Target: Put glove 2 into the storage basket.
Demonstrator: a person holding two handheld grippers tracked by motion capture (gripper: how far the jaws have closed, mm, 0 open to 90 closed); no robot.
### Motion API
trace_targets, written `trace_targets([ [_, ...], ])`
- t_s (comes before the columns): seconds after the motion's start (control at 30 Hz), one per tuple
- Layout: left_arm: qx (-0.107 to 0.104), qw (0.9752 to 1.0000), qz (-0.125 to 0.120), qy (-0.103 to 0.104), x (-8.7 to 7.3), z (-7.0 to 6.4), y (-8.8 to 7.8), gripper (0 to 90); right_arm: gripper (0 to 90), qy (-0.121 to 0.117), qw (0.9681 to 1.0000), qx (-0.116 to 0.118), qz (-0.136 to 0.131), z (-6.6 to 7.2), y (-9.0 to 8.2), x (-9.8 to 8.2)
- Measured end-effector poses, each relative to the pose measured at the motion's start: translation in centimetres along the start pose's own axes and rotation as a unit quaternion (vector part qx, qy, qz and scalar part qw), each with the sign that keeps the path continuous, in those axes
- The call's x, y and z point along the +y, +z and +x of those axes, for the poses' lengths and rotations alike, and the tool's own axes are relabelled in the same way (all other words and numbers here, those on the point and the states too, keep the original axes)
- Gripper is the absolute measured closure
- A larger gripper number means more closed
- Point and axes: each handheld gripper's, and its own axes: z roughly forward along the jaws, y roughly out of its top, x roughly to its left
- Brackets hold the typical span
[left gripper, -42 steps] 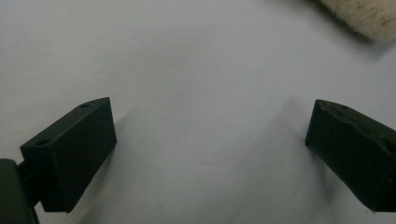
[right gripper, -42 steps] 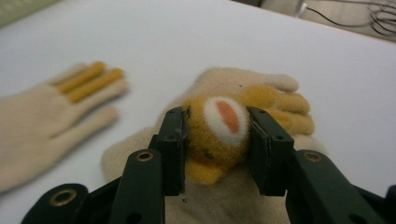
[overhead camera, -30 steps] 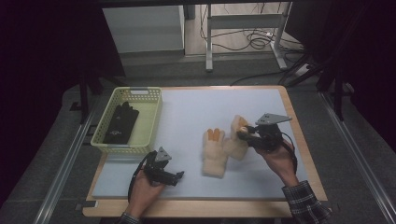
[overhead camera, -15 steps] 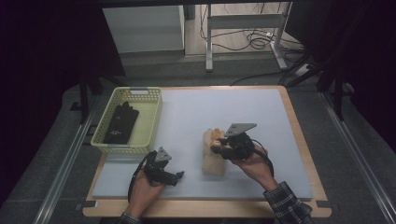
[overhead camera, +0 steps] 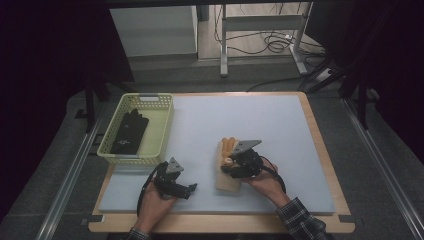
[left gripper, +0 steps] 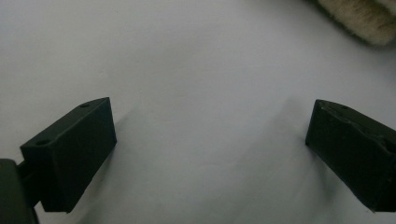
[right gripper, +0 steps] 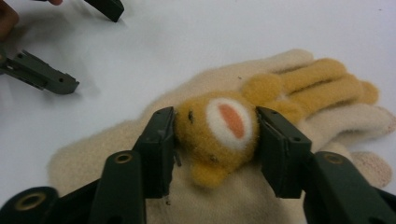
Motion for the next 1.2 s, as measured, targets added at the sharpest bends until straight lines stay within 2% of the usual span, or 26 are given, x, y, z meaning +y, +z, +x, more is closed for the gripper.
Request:
trace_targets([
  [0.13,0.0,1.0,-0.001,-0.001,0.0,0.0,0.0,1.7,44.1,-0.004,1.0,-0.001,-0.007,-0.1,-1.3,0.5],
  [0.23,0.0,1.0,-0.001,-0.001,0.0,0.0,0.0,1.7,44.7,0.003,0.9996,-0.015,-0.023,-0.9,-2.7,0.9],
  [0.33,0.0,1.0,-0.001,-0.001,0.0,0.0,0.0,1.7,53.6,0.022,0.9987,-0.033,-0.032,-2.4,-3.8,1.0],
  [0.43,0.0,1.0,0.0,-0.001,0.0,0.0,0.0,1.7,64.8,0.038,0.9976,-0.049,-0.031,-3.8,-4.0,0.7],
  [0.53,-0.001,1.0,0.0,-0.001,0.0,0.0,0.0,1.7,69.7,0.054,0.9968,-0.052,-0.028,-4.8,-3.9,0.2],
  [0.67,-0.001,1.0,0.0,-0.001,0.0,0.0,0.0,1.7,70.8,0.067,0.9965,-0.046,-0.02,-5.3,-3.5,-0.7],
  [0.8,-0.001,1.0,0.0,-0.001,0.0,0.0,0.0,1.7,65.4,0.074,0.9962,-0.045,-0.015,-5.7,-2.6,-1.0],
  [0.87,0.0,1.0,0.0,-0.001,0.0,0.0,0.0,1.7,60.4,0.079,0.996,-0.041,-0.01,-6.0,-1.7,-1.1],
  [0.97,0.0,1.0,0.0,-0.001,0.0,0.0,0.0,1.7,59.5,0.088,0.9955,-0.033,0.003,-6.3,-0.2,-1.4],
  [1.03,-0.001,1.0,0.0,-0.001,0.0,0.0,0.0,1.7,68.7,0.094,0.9952,-0.023,0.012,-6.5,0.7,-1.8],
  [1.1,-0.001,1.0,0.0,-0.001,0.0,0.0,0.0,1.7,81.4,0.099,0.995,-0.014,0.009,-6.3,0.8,-2.0],
  [1.2,0.0,1.0,0.0,-0.001,0.0,0.0,0.0,1.7,84.6,0.085,0.9958,-0.033,0.009,-6.0,0.3,-1.9],
])
